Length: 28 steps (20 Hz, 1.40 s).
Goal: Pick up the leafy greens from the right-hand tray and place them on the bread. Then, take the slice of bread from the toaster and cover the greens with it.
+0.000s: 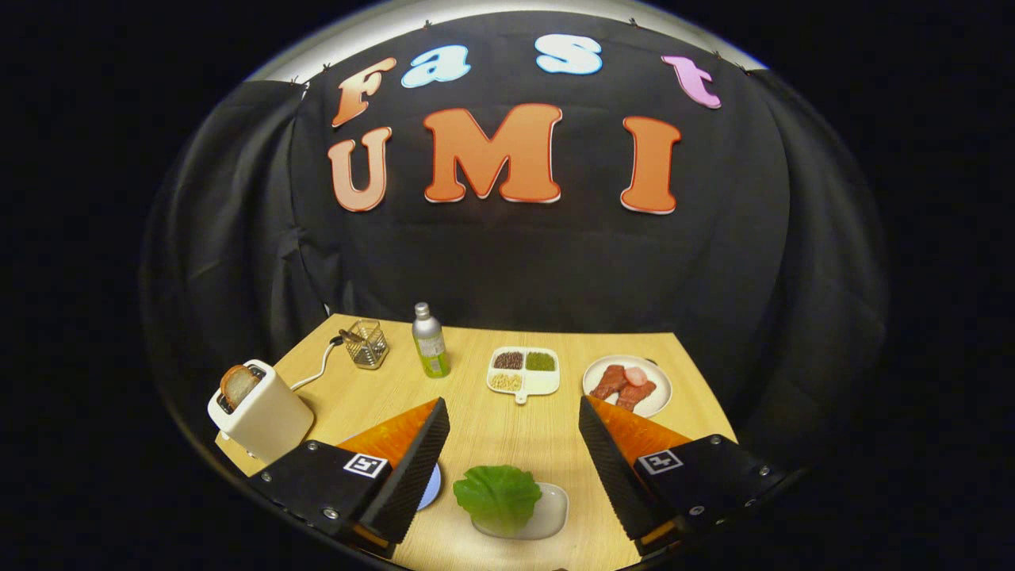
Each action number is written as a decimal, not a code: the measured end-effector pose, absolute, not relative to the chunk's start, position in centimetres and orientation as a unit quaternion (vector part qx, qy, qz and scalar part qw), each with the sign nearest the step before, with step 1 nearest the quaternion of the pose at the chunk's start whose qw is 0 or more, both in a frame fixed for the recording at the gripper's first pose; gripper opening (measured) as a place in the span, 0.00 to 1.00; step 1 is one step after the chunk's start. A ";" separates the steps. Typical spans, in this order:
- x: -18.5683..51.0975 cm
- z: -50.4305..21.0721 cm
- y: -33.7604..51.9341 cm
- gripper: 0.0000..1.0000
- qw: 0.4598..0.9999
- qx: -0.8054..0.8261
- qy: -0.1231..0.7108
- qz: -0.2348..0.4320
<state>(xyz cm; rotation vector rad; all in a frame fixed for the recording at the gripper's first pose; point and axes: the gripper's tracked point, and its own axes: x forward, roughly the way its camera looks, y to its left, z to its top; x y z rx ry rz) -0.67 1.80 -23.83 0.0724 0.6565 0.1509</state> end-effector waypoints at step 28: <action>-8.5 -47.9 3.9 0.84 0.772 -0.121 0.588 0.207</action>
